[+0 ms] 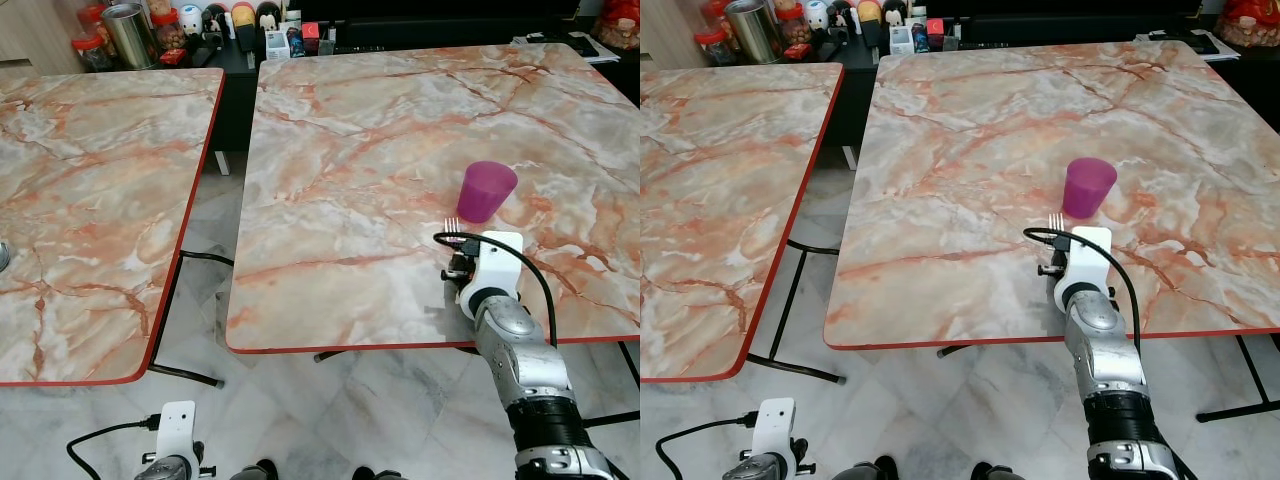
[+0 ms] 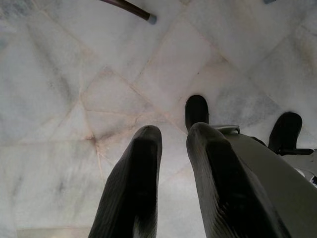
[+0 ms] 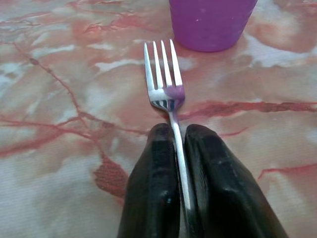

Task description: Setting the table

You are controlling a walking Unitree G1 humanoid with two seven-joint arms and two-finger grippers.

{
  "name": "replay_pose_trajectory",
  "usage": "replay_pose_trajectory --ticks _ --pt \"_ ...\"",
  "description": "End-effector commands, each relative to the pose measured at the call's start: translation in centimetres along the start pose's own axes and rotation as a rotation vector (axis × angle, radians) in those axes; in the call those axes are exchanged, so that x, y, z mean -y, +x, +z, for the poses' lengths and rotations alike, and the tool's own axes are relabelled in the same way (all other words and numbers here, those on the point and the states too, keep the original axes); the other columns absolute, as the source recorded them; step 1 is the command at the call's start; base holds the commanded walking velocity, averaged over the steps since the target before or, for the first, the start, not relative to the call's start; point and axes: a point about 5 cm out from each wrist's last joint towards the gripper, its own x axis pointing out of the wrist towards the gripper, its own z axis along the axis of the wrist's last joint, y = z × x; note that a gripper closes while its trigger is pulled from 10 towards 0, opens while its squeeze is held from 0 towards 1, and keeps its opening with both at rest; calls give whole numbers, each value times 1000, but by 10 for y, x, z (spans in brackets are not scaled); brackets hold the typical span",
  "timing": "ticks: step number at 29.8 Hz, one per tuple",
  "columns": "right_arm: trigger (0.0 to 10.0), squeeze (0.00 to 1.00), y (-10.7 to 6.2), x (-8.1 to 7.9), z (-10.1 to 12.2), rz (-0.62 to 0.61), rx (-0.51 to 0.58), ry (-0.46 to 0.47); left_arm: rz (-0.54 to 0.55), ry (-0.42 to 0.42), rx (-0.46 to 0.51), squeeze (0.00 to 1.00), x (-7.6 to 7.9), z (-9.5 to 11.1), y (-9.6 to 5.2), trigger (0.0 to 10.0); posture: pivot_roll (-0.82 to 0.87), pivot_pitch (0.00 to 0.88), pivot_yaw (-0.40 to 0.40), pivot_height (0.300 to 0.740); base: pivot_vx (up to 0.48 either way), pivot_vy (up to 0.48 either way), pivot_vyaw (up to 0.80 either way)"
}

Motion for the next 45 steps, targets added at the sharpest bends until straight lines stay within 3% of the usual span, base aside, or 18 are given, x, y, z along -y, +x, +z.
replay_pose_trajectory --ticks 1,14,24,25,32,45 --pt "0 0 1 2 0 -10 -7 -1 7 7 -33 0 -6 -8 -1 10000 -16 171 31 740 0 0 0" --pt "0 0 1 -2 4 14 15 9 4 9 -39 0 -6 -8 -1 10000 -14 169 31 740 0 0 0" --pt "0 0 0 -14 20 77 114 -27 8 17 -43 0 -6 -8 -1 10000 -14 168 30 740 0 0 0" --pt "10000 0 0 -16 24 82 134 -33 9 18 -44 0 -6 -8 -1 10000 -14 165 28 740 0 0 0" --pt "10000 0 -6 -26 63 110 355 -9 14 4 -55 0 -7 -10 -2 10000 -15 150 34 740 0 0 0" --pt "10000 0 -8 -33 74 123 411 -5 10 12 -59 0 -6 -13 -2 10000 -9 123 29 740 0 468 0"
